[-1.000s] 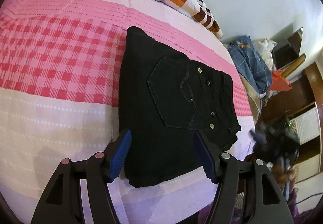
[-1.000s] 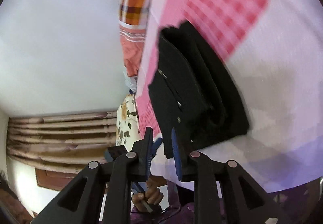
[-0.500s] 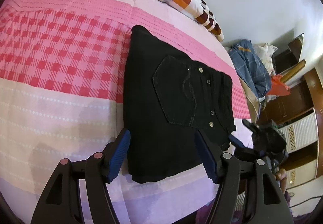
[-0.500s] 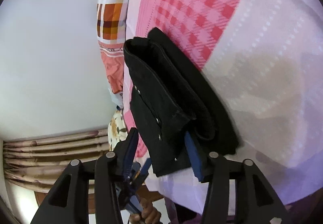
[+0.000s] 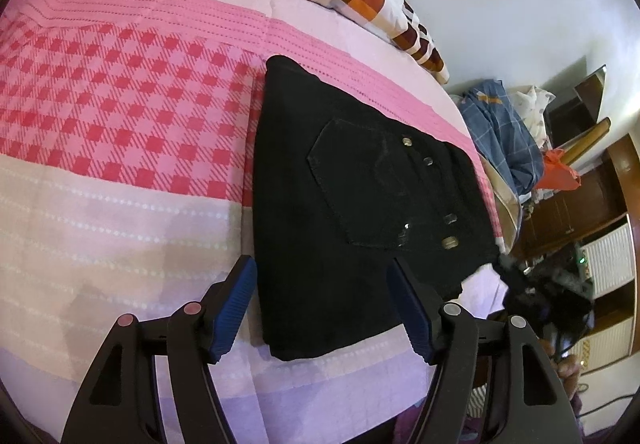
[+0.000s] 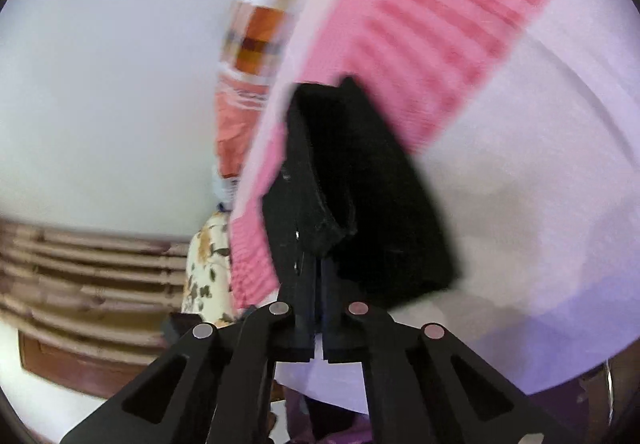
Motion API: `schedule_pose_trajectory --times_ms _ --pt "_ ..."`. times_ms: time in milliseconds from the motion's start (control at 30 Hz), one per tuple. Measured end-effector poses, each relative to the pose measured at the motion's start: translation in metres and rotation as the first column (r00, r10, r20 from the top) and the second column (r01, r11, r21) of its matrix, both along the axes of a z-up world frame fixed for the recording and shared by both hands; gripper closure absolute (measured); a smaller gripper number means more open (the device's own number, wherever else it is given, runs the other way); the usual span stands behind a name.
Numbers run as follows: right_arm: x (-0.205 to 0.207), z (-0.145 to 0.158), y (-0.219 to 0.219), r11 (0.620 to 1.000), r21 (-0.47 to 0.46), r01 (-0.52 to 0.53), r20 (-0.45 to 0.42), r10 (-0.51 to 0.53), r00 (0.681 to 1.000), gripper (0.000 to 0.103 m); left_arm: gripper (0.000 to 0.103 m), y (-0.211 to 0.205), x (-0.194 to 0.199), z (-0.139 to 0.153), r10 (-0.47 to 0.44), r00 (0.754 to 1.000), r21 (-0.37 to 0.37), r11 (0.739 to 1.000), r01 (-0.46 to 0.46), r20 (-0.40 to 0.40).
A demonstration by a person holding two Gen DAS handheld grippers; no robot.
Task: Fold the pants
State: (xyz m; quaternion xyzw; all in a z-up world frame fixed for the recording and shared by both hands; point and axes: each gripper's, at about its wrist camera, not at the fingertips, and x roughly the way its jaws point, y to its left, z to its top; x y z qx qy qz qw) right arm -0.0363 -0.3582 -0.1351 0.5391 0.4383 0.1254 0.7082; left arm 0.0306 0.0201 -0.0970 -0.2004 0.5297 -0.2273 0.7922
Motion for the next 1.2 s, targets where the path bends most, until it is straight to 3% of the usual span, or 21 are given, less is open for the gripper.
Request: schedule_pose_trajectory --times_ms 100,200,300,367,433,567,800,1067,1167,1200 --pt "-0.011 -0.037 -0.013 0.995 0.075 0.059 -0.098 -0.051 0.994 0.103 0.034 -0.003 0.000 -0.005 -0.014 1.000 0.010 1.000 0.014 -0.015" --pt "-0.008 -0.022 -0.014 0.989 0.143 0.046 0.005 -0.047 0.999 0.099 0.034 -0.005 0.000 -0.007 -0.017 1.000 0.021 1.000 0.017 -0.026" --pt "0.001 -0.003 -0.008 0.991 0.137 0.005 0.049 -0.012 0.999 0.096 0.033 -0.005 0.000 -0.007 -0.009 1.000 0.015 1.000 0.010 -0.026" --pt "0.008 -0.004 0.002 0.991 0.130 -0.027 0.008 0.026 1.000 0.089 0.033 -0.005 0.001 -0.007 -0.008 1.000 0.010 1.000 0.009 -0.030" --pt "0.010 -0.010 0.009 0.989 0.145 -0.036 -0.021 0.039 0.999 0.066 0.033 -0.005 0.000 -0.007 -0.008 0.999 0.009 1.000 0.009 -0.031" --pt "0.012 -0.023 0.012 0.989 0.150 0.007 -0.054 0.002 0.999 0.066 0.033 -0.004 -0.001 -0.007 -0.012 0.999 0.008 1.000 0.012 -0.034" --pt "0.028 -0.009 0.021 0.995 0.101 -0.005 0.013 0.004 1.000 0.055 0.033 0.000 -0.001 -0.013 0.000 0.998 -0.008 1.000 0.000 -0.065" --pt "0.029 -0.007 0.021 0.998 0.065 0.001 0.052 -0.005 0.999 0.052 0.033 0.008 -0.002 -0.016 0.023 0.996 -0.023 0.999 -0.025 -0.085" --pt "0.033 0.006 0.027 0.999 0.041 -0.034 0.108 0.029 0.994 0.037 0.032 0.011 -0.003 -0.017 0.027 0.994 -0.032 0.999 -0.031 -0.102" --pt "0.035 0.014 0.032 0.998 -0.011 -0.066 0.135 0.067 0.989 0.032 0.032 0.010 -0.004 -0.017 0.028 0.994 -0.031 0.999 -0.032 -0.104"
